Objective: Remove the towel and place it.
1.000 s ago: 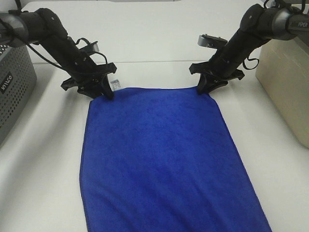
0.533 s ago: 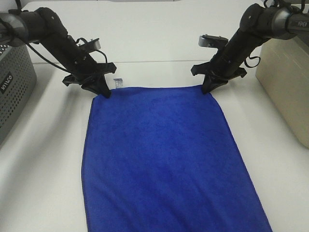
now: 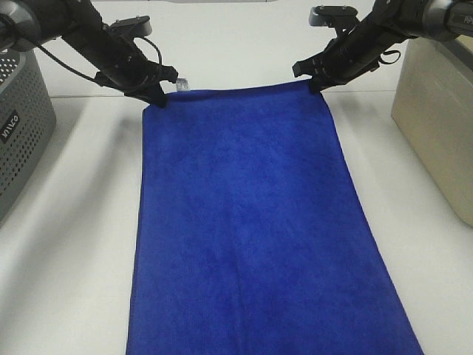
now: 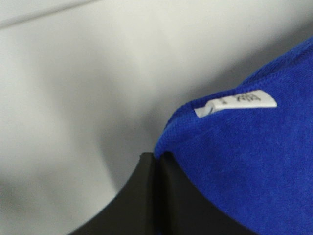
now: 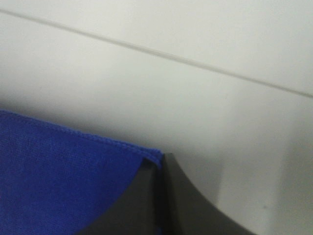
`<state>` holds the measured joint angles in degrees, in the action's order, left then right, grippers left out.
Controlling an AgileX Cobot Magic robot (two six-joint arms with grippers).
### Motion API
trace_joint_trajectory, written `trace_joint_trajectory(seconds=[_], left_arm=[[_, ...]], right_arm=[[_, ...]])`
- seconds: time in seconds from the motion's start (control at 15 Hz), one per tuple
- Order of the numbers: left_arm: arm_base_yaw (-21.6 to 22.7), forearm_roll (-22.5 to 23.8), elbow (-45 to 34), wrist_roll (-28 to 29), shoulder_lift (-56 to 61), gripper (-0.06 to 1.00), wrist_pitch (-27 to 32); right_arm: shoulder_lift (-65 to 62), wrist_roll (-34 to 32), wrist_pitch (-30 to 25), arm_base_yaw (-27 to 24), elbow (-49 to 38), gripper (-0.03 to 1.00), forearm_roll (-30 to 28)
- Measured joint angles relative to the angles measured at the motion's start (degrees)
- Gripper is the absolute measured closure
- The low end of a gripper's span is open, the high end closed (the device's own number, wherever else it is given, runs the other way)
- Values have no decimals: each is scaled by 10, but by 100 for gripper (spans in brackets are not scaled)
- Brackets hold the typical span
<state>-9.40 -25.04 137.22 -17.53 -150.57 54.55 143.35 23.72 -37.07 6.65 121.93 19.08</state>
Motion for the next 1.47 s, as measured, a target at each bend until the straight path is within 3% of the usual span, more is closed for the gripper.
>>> trace_joint_trajectory(seconds=[0.13, 0.27, 0.87, 1.47], left_arm=[[-23, 9, 0, -46, 0, 94, -86], [-34, 25, 0, -50, -4, 94, -139], [-61, 50, 0, -64, -51, 94, -306], [-68, 57, 0, -64, -70, 94, -374]], right_arm=[[0, 10, 57, 0, 0, 95, -18], [0, 14, 93, 0, 0, 95, -29], [47, 14, 158, -3, 1, 95, -33], [58, 14, 181, -18, 1, 95, -26]])
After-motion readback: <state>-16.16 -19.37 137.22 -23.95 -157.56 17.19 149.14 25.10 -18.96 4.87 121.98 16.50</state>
